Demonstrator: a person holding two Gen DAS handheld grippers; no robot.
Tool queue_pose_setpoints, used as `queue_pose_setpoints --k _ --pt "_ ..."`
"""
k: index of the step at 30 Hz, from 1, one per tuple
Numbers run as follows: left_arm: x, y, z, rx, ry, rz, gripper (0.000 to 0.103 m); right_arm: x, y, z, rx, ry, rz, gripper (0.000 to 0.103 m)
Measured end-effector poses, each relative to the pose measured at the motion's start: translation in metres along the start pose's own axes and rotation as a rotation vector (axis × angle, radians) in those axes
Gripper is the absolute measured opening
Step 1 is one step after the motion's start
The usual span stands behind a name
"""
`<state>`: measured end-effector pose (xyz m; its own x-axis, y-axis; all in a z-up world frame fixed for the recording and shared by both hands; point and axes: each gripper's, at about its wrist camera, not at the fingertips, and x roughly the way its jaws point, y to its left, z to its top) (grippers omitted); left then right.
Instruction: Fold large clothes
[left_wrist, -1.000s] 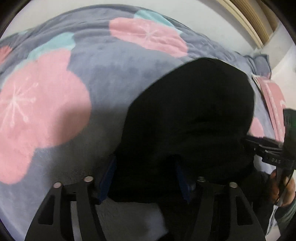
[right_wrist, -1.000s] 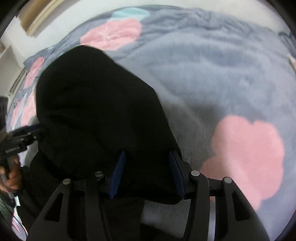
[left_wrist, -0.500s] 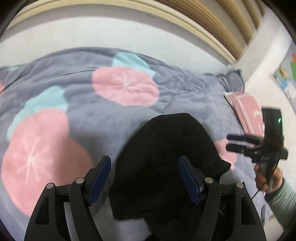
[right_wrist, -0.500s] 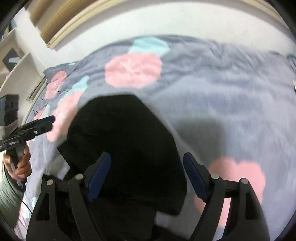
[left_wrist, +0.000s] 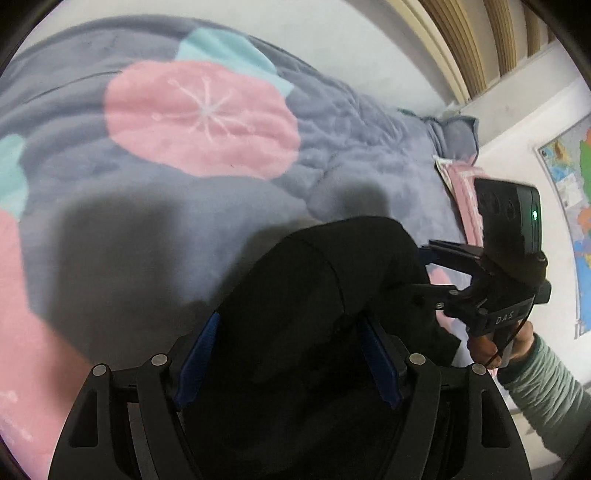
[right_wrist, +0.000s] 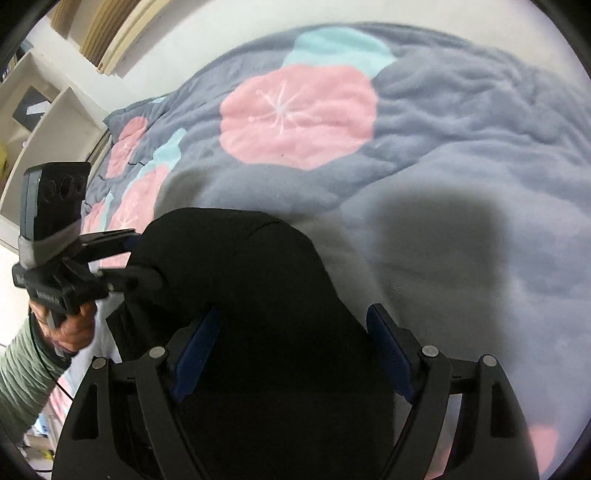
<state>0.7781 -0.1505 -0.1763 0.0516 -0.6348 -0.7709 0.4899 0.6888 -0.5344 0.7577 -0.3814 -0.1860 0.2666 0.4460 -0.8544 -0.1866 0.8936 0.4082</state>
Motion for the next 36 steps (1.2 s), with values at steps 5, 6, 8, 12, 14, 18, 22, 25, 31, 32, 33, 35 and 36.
queue_pose_setpoints --k 5,6,8,12,14,18,22,25,31,32,33,35,36 --pt "-0.001 -0.026 -0.013 0.132 -0.003 0.084 0.018 -0.006 0.027 -0.015 -0.13 -0.011 -0.042 0.031" --pt "-0.011 -0.033 -0.019 0.157 -0.025 0.091 0.016 -0.015 0.033 -0.019 -0.147 -0.018 -0.047 0.029" --pt "-0.03 -0.046 -0.028 0.191 -0.059 0.099 0.016 -0.038 0.048 -0.031 -0.182 -0.052 -0.05 0.023" --pt "-0.079 -0.086 -0.06 0.265 -0.132 0.138 0.015 -0.085 0.088 -0.062 -0.258 -0.128 -0.089 0.022" --pt "-0.102 -0.106 -0.081 0.292 -0.166 0.168 0.015 -0.107 0.11 -0.082 -0.285 -0.17 -0.117 0.021" --pt "-0.135 -0.149 -0.13 0.35 -0.208 0.232 0.015 -0.14 0.153 -0.129 -0.336 -0.234 -0.195 0.021" --pt "-0.158 -0.181 -0.179 0.376 -0.22 0.254 0.015 -0.166 0.185 -0.183 -0.356 -0.27 -0.235 0.021" --pt "-0.168 -0.202 -0.216 0.389 -0.207 0.244 0.017 -0.18 0.206 -0.226 -0.356 -0.277 -0.256 0.021" --pt "-0.152 -0.221 -0.31 0.405 -0.065 0.248 0.019 -0.16 0.23 -0.325 -0.334 -0.159 -0.257 0.023" --pt "-0.144 -0.216 -0.325 0.378 -0.034 0.24 0.02 -0.153 0.229 -0.338 -0.325 -0.137 -0.254 0.024" --pt "-0.135 -0.211 -0.34 0.35 -0.008 0.241 0.022 -0.143 0.23 -0.355 -0.32 -0.111 -0.264 0.024" --pt "-0.117 -0.2 -0.369 0.294 0.035 0.255 0.022 -0.126 0.23 -0.378 -0.303 -0.062 -0.272 0.028" --pt "-0.111 -0.196 -0.381 0.27 0.053 0.26 0.022 -0.119 0.228 -0.387 -0.281 -0.033 -0.262 0.028"
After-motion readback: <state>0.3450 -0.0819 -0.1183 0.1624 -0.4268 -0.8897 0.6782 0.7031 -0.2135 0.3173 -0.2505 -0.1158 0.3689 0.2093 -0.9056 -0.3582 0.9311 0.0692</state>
